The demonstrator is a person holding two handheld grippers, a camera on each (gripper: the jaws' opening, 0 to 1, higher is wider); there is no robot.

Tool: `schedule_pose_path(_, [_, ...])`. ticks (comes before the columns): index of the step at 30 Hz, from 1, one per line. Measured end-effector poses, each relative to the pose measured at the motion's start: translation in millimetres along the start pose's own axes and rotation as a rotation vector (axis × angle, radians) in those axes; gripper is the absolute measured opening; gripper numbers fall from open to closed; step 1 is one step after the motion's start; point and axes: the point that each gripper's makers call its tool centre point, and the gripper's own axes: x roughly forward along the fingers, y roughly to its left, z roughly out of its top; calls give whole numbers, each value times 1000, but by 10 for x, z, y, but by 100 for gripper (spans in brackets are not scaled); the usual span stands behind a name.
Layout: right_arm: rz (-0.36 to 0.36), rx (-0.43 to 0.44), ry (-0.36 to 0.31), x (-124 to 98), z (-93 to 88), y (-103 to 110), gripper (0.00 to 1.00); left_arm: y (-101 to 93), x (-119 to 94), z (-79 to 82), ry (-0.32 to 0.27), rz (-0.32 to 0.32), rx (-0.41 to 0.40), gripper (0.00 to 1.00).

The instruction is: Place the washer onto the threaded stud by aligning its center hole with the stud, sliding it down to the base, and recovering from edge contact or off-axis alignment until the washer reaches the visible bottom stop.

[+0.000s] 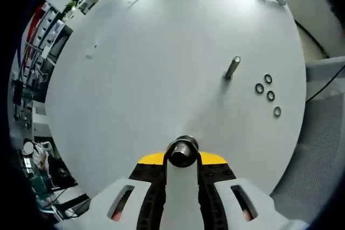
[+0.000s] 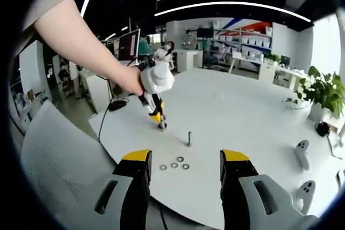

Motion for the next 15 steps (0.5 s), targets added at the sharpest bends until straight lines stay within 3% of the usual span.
schedule_pose_path(15, [-2,2,4,-2,-13,-7,52,-31,263,-27,44,-23,-28,19])
